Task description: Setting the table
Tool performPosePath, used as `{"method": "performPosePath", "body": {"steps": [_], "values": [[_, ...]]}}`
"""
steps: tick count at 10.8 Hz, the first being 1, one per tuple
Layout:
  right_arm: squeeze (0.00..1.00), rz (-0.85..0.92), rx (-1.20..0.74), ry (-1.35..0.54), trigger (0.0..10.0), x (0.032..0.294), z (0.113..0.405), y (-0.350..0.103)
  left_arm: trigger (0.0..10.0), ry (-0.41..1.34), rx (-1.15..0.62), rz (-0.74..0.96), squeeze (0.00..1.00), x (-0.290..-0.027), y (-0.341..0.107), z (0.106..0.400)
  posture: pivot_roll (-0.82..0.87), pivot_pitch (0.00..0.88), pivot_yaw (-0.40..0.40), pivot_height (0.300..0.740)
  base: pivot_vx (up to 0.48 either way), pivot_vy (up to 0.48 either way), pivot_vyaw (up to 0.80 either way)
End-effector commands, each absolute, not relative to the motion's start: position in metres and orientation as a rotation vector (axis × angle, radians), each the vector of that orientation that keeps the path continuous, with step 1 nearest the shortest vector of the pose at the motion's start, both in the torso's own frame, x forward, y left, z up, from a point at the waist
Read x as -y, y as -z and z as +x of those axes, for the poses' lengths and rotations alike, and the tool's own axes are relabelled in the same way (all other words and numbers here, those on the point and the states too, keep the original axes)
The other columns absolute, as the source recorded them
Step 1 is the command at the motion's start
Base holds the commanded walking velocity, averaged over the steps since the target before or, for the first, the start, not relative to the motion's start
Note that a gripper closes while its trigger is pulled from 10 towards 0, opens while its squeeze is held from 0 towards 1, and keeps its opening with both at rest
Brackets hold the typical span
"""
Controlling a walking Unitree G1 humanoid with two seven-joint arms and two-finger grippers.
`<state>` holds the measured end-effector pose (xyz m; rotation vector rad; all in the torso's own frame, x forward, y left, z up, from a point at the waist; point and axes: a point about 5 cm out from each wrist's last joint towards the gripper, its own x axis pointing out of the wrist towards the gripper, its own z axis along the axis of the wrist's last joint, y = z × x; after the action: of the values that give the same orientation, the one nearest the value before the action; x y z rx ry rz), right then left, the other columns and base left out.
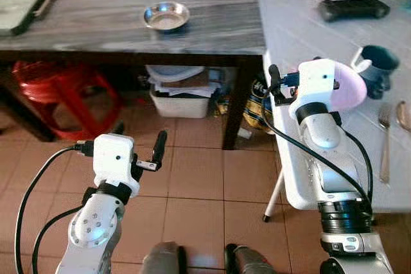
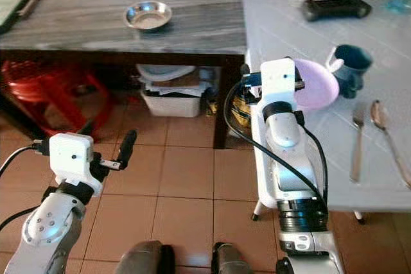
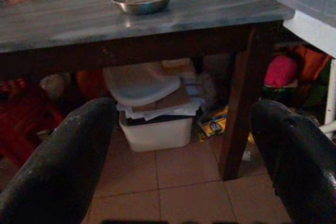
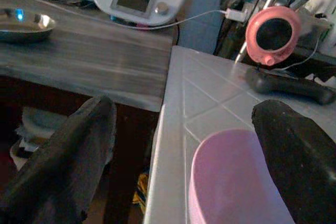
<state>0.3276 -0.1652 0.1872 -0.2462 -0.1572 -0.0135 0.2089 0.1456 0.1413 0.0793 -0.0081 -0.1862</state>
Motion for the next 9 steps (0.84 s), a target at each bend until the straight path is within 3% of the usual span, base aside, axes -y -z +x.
{"method": "performPosePath", "body": {"steps": [1,5,8,9], "values": [[0.0,-0.255,0.158,0.042,10.0,0.17,0.327,-0.192,10.0,0.202,-0.003,0.078,0.0,-0.145,-0.142,0.207,0.11,0.176,0.032,0.74,0.0,0.0,0.0],[0.0,-0.183,0.227,-0.015,10.0,0.159,0.311,-0.196,10.0,0.197,-0.026,0.066,0.0,-0.149,-0.138,0.21,0.1,0.174,0.008,0.74,0.0,0.0,0.0],[0.0,-0.191,0.233,-0.04,10.0,0.159,0.306,-0.196,10.0,0.203,-0.019,0.052,0.0,-0.143,-0.138,0.21,0.08,0.164,0.002,0.74,0.0,-0.361,-0.79],[0.0,-0.199,0.24,-0.041,10.0,0.161,0.306,-0.196,10.0,0.205,-0.013,0.055,0.0,-0.144,-0.138,0.212,0.08,0.15,0.001,0.74,0.0,-0.442,0.0]]}}
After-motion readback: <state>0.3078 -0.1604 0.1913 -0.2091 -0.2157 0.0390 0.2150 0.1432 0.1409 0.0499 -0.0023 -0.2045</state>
